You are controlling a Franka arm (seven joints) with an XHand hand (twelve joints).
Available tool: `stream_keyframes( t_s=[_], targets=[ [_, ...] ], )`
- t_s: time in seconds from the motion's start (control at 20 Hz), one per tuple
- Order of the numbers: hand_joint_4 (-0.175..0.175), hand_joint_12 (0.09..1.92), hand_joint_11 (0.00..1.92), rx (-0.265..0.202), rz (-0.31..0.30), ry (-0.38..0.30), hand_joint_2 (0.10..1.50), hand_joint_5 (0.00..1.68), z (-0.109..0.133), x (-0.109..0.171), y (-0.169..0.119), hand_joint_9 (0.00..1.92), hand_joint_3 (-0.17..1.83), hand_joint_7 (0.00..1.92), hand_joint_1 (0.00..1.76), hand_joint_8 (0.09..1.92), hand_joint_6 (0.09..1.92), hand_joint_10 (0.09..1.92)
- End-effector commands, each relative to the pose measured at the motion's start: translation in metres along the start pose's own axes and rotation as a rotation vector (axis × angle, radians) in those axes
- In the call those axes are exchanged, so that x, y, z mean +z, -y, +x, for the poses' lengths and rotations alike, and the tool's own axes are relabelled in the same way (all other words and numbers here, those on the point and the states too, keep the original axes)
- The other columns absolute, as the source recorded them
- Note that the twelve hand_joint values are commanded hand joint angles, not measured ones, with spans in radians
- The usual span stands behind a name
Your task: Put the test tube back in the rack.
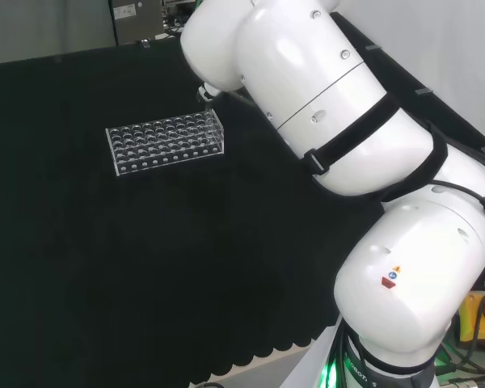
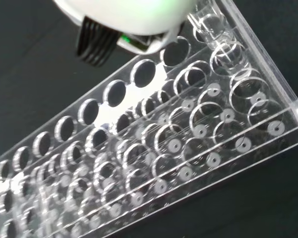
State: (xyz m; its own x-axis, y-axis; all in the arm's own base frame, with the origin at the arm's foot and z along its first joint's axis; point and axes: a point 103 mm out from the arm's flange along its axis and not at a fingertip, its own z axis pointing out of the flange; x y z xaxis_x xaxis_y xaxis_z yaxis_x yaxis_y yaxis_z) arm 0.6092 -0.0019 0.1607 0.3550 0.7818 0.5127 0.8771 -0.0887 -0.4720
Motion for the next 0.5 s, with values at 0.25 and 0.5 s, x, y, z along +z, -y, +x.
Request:
stream_keyframes(
  t_s=[0.25,0.5],
  targets=[
    [-0.049,1.61,0.05,-0.096,-0.05,-0.042,0.54,0.3,0.029,-0.065,0.043,0.35,0.7,0.32,1.0,0.98,0.39,0.99],
    [-0.049,1.62,0.04,-0.142,-0.088,-0.04,0.54,0.31,0.053,-0.099,0.075,0.34,0.69,0.31,0.99,0.98,0.36,1.0]
  ],
)
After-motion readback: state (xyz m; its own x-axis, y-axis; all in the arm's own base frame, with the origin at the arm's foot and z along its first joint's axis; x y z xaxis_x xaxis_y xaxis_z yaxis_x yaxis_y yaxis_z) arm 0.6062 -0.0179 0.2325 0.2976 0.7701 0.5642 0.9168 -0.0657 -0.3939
